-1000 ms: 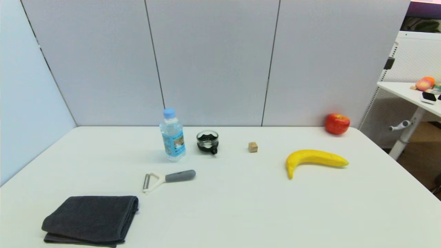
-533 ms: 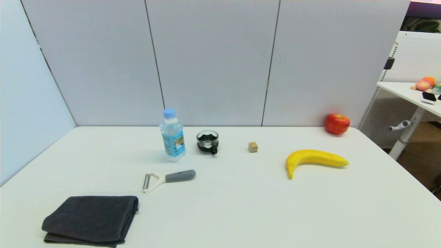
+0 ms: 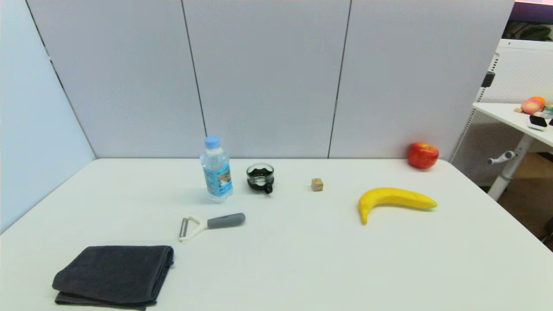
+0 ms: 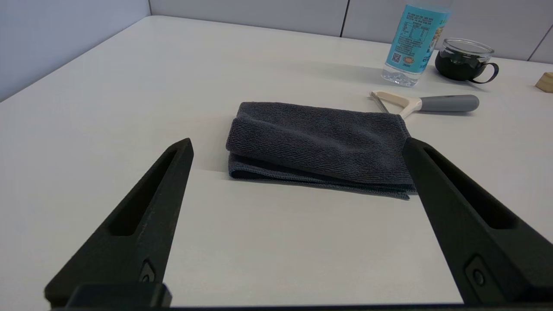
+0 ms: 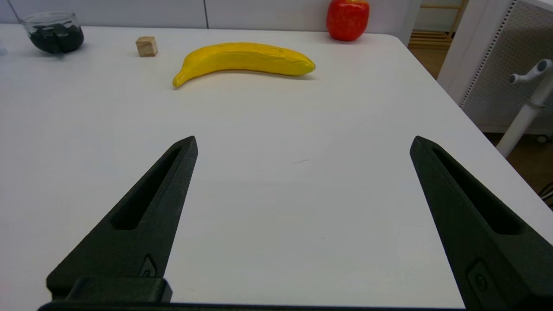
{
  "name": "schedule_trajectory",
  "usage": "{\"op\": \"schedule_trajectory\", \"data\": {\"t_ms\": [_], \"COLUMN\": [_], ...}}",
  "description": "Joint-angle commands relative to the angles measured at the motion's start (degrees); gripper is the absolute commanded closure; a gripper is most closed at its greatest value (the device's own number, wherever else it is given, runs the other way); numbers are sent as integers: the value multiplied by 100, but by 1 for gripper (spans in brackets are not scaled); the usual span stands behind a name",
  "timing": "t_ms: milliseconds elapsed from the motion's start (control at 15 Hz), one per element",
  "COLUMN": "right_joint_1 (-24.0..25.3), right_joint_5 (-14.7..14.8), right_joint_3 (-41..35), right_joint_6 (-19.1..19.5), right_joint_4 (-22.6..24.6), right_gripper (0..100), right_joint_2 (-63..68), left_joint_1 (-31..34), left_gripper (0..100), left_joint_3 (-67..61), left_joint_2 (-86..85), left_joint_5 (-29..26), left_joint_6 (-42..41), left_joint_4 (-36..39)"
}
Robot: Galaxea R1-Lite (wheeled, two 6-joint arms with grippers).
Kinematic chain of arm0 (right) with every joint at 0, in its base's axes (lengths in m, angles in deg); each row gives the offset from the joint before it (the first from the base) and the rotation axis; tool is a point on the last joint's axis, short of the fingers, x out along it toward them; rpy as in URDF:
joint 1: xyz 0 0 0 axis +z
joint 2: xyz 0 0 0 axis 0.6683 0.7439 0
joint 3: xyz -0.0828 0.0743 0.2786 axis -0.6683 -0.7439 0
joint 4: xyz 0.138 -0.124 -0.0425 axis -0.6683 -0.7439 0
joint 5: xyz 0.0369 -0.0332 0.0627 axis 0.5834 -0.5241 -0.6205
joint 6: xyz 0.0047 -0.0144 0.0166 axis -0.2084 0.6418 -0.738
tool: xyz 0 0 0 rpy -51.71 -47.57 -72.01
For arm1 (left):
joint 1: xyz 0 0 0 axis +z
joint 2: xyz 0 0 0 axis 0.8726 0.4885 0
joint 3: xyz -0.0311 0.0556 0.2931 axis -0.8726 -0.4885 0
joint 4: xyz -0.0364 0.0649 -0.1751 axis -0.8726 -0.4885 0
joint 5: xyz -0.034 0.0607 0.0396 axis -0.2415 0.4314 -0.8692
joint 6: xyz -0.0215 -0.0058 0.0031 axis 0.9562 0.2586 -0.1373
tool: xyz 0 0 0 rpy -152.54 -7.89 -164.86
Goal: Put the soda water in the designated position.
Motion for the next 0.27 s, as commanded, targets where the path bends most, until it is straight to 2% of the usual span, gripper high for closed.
{"op": "schedule_trajectory", "data": {"t_ms": [67, 267], "right_joint_1": [0, 0], "right_joint_5": [33, 33], "right_joint_3": [0, 0], "right_joint_6": [-77, -77], "right_joint_4": [2, 2], "right_gripper": [0, 0], "right_joint_2": [-1, -1], "left_joint_1": [2, 2], "left_gripper": [0, 0], "left_joint_3": [0, 0], "left_joint_2": [7, 7], "left_joint_5": [11, 2], "left_joint_6": [6, 6], "left_joint_4": [4, 4]}}
